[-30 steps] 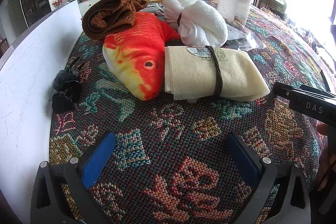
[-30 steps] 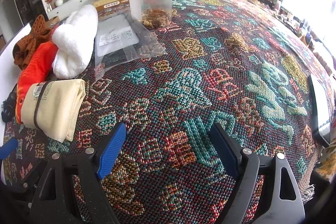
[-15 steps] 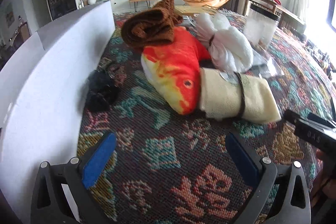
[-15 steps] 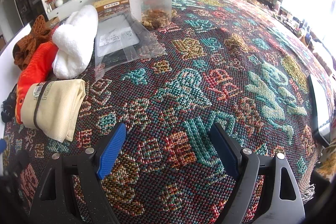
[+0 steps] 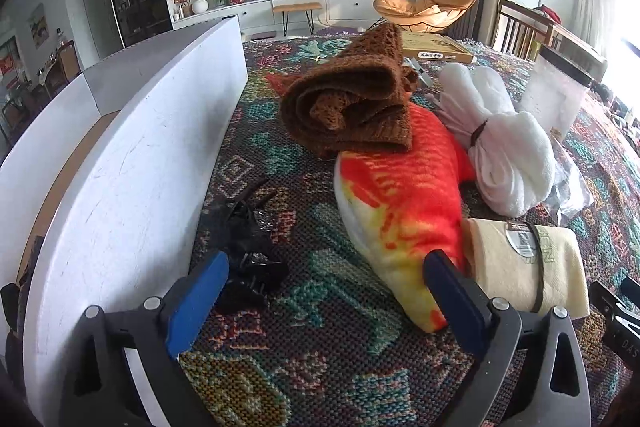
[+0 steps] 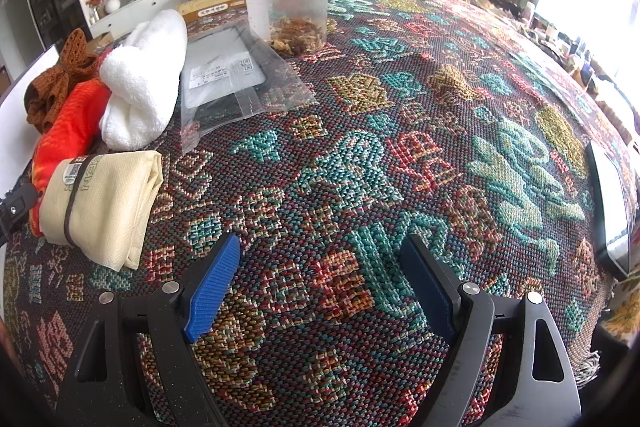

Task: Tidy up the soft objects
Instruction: 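Grasp the small black strappy item with the left tool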

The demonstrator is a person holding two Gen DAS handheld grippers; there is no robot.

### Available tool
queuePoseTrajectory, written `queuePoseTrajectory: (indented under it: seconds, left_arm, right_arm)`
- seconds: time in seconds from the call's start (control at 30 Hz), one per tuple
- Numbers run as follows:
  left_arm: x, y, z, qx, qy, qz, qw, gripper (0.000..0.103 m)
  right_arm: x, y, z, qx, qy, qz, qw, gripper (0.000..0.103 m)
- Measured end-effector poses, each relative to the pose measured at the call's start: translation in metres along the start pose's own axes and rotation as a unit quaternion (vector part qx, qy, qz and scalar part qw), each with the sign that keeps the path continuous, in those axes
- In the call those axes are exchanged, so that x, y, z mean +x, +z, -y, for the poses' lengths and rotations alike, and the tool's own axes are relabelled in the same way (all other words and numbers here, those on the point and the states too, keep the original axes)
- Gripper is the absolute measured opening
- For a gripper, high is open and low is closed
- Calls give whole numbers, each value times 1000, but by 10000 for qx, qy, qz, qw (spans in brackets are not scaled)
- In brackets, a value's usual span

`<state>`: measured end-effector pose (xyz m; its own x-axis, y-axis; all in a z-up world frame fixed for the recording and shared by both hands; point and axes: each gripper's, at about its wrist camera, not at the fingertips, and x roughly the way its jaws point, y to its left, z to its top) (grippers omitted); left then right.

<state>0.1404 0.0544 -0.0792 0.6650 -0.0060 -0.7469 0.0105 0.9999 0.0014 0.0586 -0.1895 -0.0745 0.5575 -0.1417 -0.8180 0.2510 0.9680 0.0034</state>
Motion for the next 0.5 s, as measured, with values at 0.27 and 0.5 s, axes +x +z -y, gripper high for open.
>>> queuePoseTrajectory:
  seconds: [0.27, 0.5]
  left_arm:
    - [27, -4, -27, -477, -154, -388, 9980, 99]
    - [34, 3, -45, -905, -506, -327, 9941, 35]
  right_arm:
    - [0, 1, -1, 2, -5, 8, 10000, 85]
    - [0, 0, 0, 6, -6, 11, 10000, 85]
